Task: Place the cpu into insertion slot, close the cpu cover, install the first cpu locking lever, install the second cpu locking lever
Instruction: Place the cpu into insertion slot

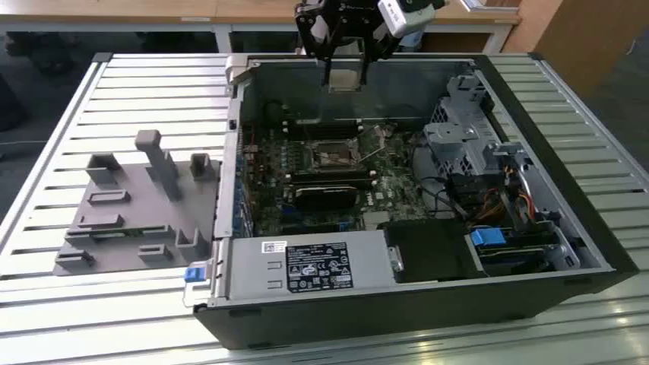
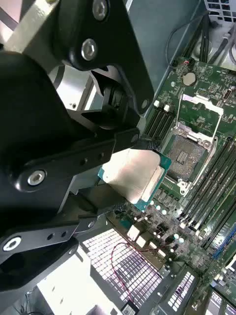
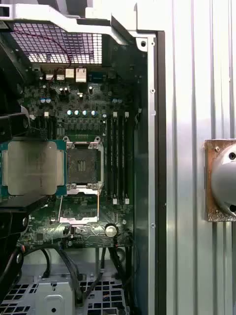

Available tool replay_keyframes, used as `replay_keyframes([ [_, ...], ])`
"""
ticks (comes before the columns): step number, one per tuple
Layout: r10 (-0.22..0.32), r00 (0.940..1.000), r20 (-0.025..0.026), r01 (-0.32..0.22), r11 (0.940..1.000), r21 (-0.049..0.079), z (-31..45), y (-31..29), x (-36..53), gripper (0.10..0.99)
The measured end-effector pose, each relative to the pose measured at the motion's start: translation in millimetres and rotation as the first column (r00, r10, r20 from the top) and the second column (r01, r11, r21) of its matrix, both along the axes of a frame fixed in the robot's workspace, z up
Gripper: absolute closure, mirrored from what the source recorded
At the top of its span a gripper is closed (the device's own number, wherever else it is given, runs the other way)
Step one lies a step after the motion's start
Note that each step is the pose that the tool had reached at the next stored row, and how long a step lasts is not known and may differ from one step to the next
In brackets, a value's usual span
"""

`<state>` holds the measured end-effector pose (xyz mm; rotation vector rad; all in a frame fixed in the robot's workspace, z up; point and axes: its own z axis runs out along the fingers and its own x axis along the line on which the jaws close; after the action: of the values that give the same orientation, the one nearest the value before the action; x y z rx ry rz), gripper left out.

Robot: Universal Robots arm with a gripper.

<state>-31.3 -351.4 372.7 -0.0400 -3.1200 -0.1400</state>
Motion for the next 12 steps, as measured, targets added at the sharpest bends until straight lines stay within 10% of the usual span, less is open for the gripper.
replay_keyframes([
  [12,-0.009,1.0000,0.0000,0.009,1.0000,0.000,0.0,0.0,0.0,0.561],
])
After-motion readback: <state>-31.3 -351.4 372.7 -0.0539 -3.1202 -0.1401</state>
